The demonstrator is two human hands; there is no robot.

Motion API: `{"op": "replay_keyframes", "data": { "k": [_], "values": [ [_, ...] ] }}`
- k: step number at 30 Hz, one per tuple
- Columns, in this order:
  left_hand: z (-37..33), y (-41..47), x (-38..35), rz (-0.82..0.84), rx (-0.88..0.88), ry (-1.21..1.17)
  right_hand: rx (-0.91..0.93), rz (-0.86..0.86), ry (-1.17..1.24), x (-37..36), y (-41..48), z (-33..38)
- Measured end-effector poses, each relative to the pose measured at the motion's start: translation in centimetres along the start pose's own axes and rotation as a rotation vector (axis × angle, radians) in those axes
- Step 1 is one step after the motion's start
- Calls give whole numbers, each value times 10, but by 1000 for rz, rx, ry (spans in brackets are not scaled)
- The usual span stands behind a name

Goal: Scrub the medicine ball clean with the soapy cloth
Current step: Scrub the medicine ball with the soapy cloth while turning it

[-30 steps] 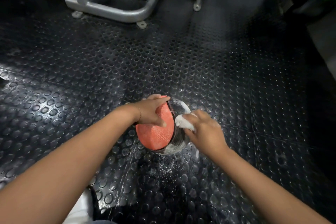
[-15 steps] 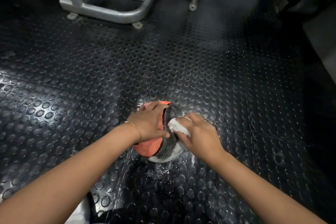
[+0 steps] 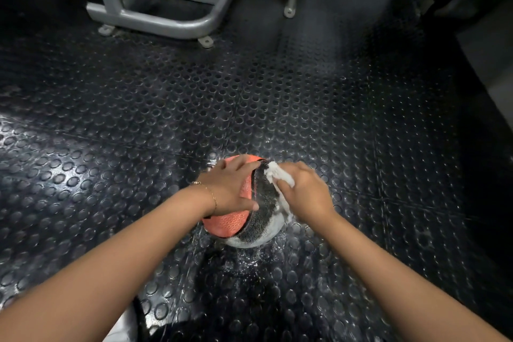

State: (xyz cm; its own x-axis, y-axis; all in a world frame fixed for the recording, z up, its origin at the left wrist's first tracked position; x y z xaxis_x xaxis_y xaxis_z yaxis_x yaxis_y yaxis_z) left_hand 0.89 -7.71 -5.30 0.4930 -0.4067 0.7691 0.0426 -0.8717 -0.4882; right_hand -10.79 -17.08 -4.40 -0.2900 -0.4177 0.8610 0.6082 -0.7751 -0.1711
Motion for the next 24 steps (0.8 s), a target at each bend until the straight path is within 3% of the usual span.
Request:
{"op": "replay_keyframes", "data": {
  "k": [7, 12, 17, 21, 24],
  "values": [
    [10, -16, -15, -56, -12, -53, 91, 48, -133, -2, -11, 5],
    [17, -34, -27, -144, -6, -93, 2, 72, -50, -5, -6, 4],
    [24, -42, -22, -169, 1, -213, 194, 121, -188, -7, -19, 21],
    [21, -38, -21, -165, -5, -186, 83, 113, -119, -5, -1, 18],
    [24, -32, -19, -151, -9, -202, 136, 85, -170, -4, -9, 22]
  ]
}}
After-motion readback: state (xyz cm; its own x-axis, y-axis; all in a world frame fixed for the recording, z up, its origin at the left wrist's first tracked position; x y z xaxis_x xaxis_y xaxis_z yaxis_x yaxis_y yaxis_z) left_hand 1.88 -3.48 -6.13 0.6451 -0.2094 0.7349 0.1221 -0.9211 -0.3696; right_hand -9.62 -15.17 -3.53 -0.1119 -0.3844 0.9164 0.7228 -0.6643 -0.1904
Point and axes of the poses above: each hand's wrist, its own y-axis towards the middle knuckle, its own x-axis out of the back of the hand, z = x × y, the point moved 5 cm from there along y, towards the middle knuckle, and after that the axes turned 11 degrees about -x, right-handed, at the moved point
